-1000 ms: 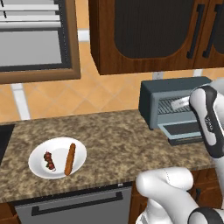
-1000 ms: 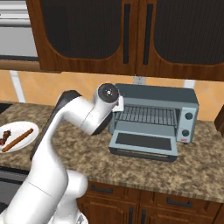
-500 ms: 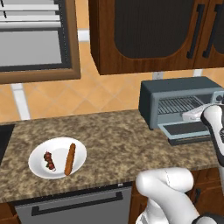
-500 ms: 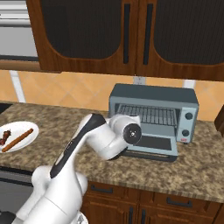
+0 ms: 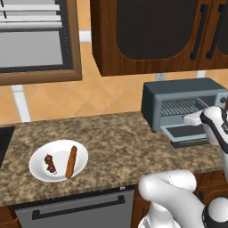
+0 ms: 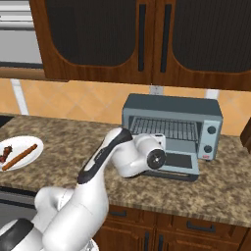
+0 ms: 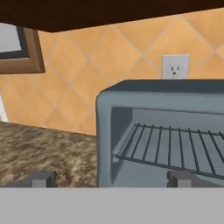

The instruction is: Pick up the kebab skewer and baguette bread, and place them inside the toaster oven. Close the toaster oven door and start by setting the timer.

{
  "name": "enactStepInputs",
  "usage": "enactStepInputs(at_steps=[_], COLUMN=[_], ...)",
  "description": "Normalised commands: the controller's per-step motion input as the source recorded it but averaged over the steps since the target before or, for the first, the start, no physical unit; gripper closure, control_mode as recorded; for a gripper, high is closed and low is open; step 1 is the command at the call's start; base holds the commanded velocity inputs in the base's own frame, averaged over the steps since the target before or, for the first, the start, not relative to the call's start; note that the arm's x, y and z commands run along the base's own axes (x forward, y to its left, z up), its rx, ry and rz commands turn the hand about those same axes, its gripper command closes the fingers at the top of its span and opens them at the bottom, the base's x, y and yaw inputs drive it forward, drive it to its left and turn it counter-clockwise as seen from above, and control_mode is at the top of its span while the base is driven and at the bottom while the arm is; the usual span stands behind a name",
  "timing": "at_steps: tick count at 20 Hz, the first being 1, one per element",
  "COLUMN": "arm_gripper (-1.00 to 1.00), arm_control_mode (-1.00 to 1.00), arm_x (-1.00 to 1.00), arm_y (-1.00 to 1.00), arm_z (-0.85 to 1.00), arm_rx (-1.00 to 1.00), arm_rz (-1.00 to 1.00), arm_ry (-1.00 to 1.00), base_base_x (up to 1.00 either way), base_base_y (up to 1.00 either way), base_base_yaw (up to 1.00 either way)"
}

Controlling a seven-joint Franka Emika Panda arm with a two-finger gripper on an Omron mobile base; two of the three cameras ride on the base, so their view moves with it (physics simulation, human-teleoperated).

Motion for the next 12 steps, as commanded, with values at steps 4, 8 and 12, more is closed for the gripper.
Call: enactStepInputs(at_steps=[4, 8, 12], arm_gripper=[-1.00, -1.00, -1.00], arm_control_mode=[-1.00, -1.00, -1.00], arm_x=[0.44, 0.56, 0.39], arm_y=[-0.18, 0.00, -0.09], arm_z=[-0.20, -0.24, -0.25], arm_rx=[0.00, 0.00, 0.00], arm_rz=[0.00, 0.00, 0.00], arm_ry=[0.00, -0.01, 0.00], base_base_x=[0.00, 0.00, 0.00], base_base_y=[0.00, 0.00, 0.00], base_base_yaw=[0.00, 0.00, 0.00])
